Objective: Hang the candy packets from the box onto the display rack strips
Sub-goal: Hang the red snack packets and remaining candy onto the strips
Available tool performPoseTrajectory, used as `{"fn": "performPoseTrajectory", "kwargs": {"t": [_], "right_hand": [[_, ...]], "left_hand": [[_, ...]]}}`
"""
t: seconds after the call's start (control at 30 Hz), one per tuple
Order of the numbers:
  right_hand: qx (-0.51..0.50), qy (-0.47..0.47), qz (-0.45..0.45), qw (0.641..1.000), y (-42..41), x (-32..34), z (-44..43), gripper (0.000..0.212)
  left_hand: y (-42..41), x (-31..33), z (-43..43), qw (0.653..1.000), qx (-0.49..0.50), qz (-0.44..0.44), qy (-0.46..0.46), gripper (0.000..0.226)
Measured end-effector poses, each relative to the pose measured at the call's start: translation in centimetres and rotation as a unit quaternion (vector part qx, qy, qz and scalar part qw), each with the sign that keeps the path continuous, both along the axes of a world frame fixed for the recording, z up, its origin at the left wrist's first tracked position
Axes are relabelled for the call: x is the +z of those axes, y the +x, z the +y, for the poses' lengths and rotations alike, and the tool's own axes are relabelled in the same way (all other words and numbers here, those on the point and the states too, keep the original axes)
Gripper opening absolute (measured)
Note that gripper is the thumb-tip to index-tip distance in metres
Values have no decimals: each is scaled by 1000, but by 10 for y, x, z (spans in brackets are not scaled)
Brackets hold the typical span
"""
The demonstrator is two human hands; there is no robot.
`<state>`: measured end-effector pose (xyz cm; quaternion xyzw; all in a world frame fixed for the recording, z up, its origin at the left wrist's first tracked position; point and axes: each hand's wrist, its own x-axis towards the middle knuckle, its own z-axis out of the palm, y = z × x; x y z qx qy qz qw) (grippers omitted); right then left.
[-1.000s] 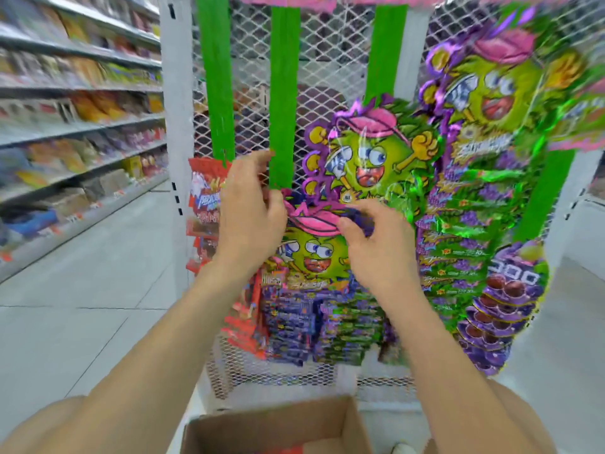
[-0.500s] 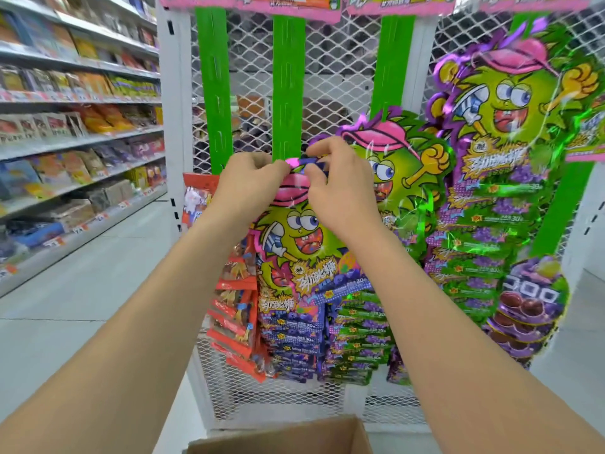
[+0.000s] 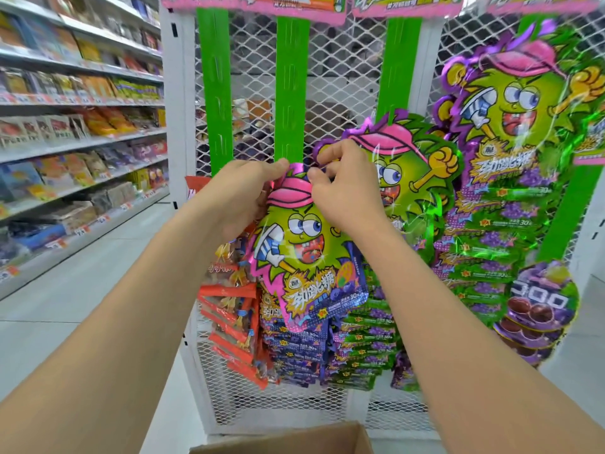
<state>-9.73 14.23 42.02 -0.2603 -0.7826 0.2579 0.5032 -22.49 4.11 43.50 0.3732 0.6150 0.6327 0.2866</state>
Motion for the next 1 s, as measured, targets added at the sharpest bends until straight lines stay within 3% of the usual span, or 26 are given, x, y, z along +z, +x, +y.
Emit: {"fn": "performPoseTrajectory", "kwargs": {"t": [0.17,0.37,0.57,0.83,0.93,1.0], "right_hand": [[-13,24,47,999,6,-14,0,16],[-22,130,110,985,4,-10,-12,20],[-54,185,79,978,-7,-10,-18,19],[-63,185,62,979,0,-21,-24,18],[-79,180,46,979,0,-26,-24,15],[-84,162,26,983,1,-30,-22,12]], "left_hand": [[-4,-3,-1,1000,22,12,-8,25],[3,-1,-1,999,-16,33,-1,32],[-2,-5,-4,996,-2,89,19,29],[1,-7,-6,996,13,89,20,19],[1,-8,-6,991,18,134,12,28],[1,-13,-5,990,16,141,15,51]]}}
